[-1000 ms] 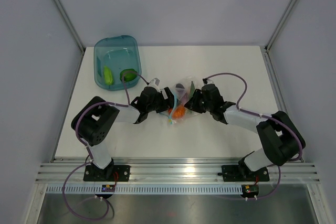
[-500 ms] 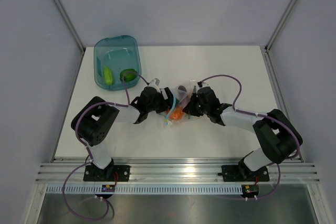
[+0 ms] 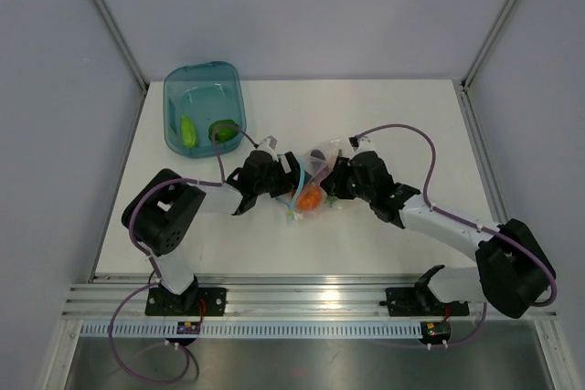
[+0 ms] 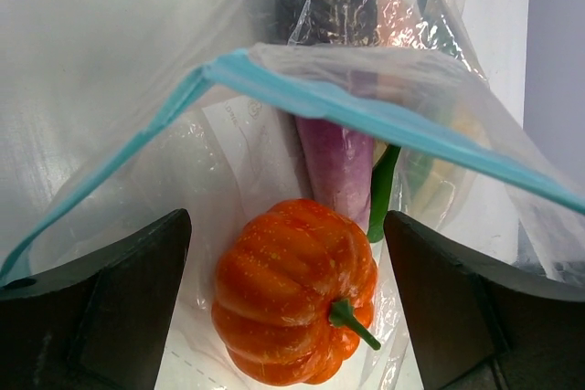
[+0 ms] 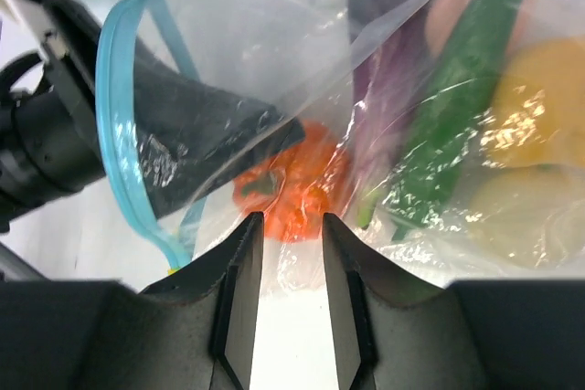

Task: Open the zip-top bag and remove the fake food
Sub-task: Pick up the fake vegetable from the zipper food storage bag, then place the fake vegetable in the bin, then pick up the fake vegetable from the zipper food storage bag.

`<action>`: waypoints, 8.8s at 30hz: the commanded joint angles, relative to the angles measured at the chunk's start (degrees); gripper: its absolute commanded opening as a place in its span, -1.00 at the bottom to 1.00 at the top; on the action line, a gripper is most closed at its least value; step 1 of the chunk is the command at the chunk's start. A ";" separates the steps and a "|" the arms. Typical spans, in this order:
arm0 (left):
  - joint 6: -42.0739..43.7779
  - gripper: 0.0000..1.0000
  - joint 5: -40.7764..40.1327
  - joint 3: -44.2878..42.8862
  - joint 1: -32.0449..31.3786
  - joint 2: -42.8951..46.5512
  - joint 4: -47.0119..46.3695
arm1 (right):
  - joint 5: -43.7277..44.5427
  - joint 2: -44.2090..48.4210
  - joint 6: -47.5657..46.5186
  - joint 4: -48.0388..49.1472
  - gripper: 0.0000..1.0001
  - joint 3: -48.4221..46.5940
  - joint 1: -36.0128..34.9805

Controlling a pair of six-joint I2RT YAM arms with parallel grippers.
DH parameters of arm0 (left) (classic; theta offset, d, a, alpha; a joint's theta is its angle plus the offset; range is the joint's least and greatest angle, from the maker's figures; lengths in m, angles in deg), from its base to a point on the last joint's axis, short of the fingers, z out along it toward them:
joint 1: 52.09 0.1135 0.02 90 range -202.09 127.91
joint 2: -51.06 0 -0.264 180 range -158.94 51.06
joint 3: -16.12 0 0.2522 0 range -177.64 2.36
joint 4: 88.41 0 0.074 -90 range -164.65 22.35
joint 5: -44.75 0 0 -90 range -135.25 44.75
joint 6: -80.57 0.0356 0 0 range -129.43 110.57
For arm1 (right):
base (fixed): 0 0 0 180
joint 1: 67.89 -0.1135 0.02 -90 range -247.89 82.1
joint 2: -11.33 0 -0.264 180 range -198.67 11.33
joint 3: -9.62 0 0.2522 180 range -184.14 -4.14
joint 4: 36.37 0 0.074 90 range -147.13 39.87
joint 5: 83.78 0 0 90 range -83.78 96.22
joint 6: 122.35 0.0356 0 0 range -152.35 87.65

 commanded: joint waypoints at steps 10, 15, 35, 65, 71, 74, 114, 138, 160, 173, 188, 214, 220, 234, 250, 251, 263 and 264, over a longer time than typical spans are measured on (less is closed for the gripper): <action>0.47 0.81 1.12 -2.73 0.22 1.76 1.82 | -4.12 -7.54 -2.77 5.39 -0.19 0.13 -4.89; 0.47 0.82 0.86 -2.82 0.22 2.03 2.70 | -3.85 -11.06 -2.86 5.74 -0.19 -1.18 -5.68; -1.29 0.81 0.86 -1.77 0.14 2.47 3.75 | 2.29 -18.62 -0.67 10.22 -0.11 -4.18 -5.77; 4.94 -0.32 -6.51 -1.59 1.45 13.10 11.12 | 11.79 -13.70 0.57 4.60 -0.16 -3.65 -5.77; 7.76 -0.31 -13.56 -4.32 2.15 15.65 21.24 | 13.90 -11.95 0.30 3.28 -0.16 -3.56 -5.68; 8.29 -0.31 -15.92 -4.84 3.03 16.53 23.70 | 15.13 -10.10 0.04 3.02 -0.16 -2.86 -5.77; -5.07 -0.29 -41.06 -15.04 25.62 15.49 23.71 | 16.37 -1.58 -2.07 3.37 -0.15 -0.14 -5.68; -7.53 0.98 -37.30 -17.77 29.14 18.27 31.62 | 17.59 0.28 -2.51 4.77 -0.01 1.36 -5.68; -9.47 0.86 -26.22 7.71 8.94 34.02 14.93 | 23.75 3.44 -3.30 2.23 -0.04 2.15 -5.59; -6.92 0.29 -15.67 10.36 3.65 23.48 2.00 | 24.36 4.40 -3.04 1.26 -0.05 2.50 -5.42; -5.86 0.27 -9.00 6.58 3.65 19.08 3.84 | 24.45 4.76 -2.60 0.73 -0.05 2.59 -5.24; -3.67 0.10 -1.34 0.25 1.90 7.74 2.96 | 23.57 2.39 -2.86 0.38 -0.05 1.45 -5.24; -3.49 0.08 -2.66 -0.19 1.63 7.21 4.37 | 23.75 2.12 -2.95 0.20 -0.07 1.27 -5.24; -1.82 0.04 -6.35 -0.54 1.54 3.44 4.10 | 19.37 -4.38 -1.99 -0.32 -0.10 -4.26 -1.65; 2.66 0.01 -8.37 -3.17 0.58 -0.43 1.21 | 16.81 -24.50 -3.83 -6.21 -0.12 -23.68 3.63; 3.45 0.01 -9.59 -3.70 0.40 -0.61 1.20 | 16.45 -25.12 -3.91 -6.21 -0.12 -24.21 4.51; 7.85 0.03 -11.10 -8.10 -0.74 -4.92 1.29 | 8.72 -30.66 -2.60 -3.93 -0.15 -25.01 6.19; 7.94 0.03 -11.01 -8.18 -0.83 -4.83 1.20 | 8.19 -30.66 -2.51 -3.93 -0.15 -24.75 6.19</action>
